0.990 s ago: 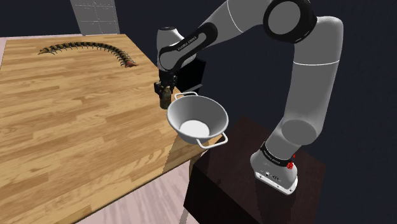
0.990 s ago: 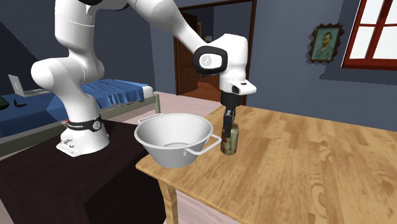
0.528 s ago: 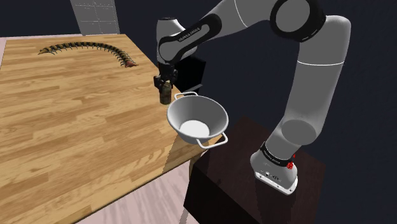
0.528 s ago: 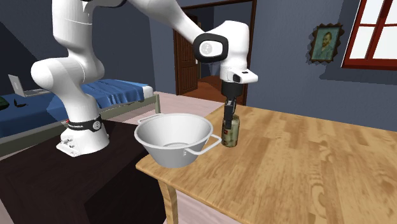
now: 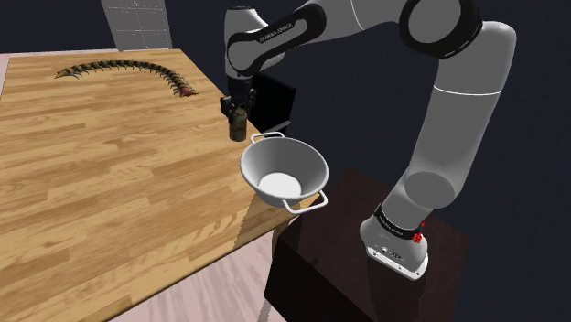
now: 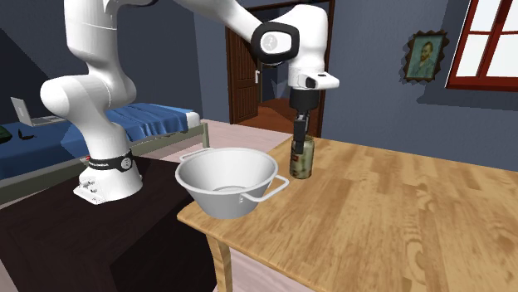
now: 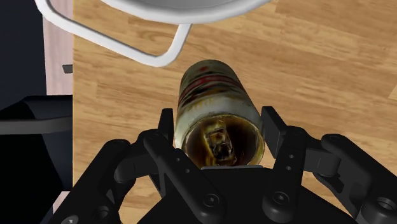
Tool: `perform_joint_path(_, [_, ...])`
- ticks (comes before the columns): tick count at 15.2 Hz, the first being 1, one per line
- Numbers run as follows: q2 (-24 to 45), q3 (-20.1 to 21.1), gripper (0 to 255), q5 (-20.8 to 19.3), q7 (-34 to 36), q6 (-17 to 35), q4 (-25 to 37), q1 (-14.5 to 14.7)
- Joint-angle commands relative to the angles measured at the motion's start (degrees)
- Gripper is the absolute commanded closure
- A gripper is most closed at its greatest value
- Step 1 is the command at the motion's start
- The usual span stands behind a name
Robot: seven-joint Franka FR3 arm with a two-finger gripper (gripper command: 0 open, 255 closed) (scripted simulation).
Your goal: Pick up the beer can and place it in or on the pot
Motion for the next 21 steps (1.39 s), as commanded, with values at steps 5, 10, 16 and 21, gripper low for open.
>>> perform_joint_path(5, [-2.0, 0.2, 255, 0.5, -0.2, -4.1, 2.1, -0.1])
perform_joint_path(10, [-3.4, 0.3, 255, 0.8, -0.4, -7.5, 4.2, -0.1])
perform_joint_path(16, [-6.8, 0.4, 255, 1.4, -0.7, -9.9, 3.3, -0.3])
perform_joint_path(21, [-18.5, 0.5, 255, 3.7, -1.8, -8.2, -10.0, -0.7])
